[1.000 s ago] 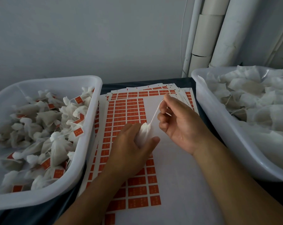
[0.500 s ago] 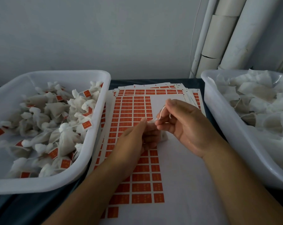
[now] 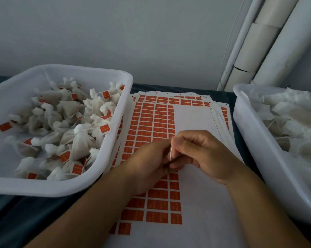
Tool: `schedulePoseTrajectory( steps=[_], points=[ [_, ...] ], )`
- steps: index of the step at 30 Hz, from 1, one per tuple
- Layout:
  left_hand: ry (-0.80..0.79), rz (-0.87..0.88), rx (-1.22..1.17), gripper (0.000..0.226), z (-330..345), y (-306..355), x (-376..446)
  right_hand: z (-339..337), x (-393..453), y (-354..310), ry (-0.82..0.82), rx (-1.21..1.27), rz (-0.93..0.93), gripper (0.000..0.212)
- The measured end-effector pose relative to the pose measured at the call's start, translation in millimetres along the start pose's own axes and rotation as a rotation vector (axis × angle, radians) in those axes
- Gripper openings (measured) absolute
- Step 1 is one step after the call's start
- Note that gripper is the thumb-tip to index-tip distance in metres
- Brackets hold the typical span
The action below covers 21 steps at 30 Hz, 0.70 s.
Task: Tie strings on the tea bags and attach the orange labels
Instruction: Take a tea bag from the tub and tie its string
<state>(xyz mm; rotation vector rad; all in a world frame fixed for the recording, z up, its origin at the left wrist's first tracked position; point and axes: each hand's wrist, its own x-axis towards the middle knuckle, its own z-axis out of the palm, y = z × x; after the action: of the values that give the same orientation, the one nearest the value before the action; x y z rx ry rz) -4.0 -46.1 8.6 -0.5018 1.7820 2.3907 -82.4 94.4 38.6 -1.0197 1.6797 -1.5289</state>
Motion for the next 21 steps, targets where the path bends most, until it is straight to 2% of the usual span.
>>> schedulePoseTrajectory(
  steps=[4, 9, 15, 18, 21],
  points=[
    [-0.037, -0.062, -0.111, 0.038, 2, -2, -1, 0, -1, -1, -0.016, 0.016, 0.021, 0.028],
    [0.014, 0.015, -0.314, 0.042, -3, 3, 1, 1, 1, 1, 0.007, -0.065, 0.073, 0.031],
    [0.093, 0.097, -0.283, 0.050, -5, 9, 3, -2, 4, 4, 0.114, -0.180, 0.126, 0.036],
    [0.197, 0.122, -0.169, 0.056, -3, 12, -1, -3, 4, 4, 0.166, -0.096, 0.192, 0.039],
    [0.354, 0.172, 0.215, 0.057, 0, 12, -8, -9, 5, 4, 0.291, 0.191, 0.283, 0.039]
  ],
)
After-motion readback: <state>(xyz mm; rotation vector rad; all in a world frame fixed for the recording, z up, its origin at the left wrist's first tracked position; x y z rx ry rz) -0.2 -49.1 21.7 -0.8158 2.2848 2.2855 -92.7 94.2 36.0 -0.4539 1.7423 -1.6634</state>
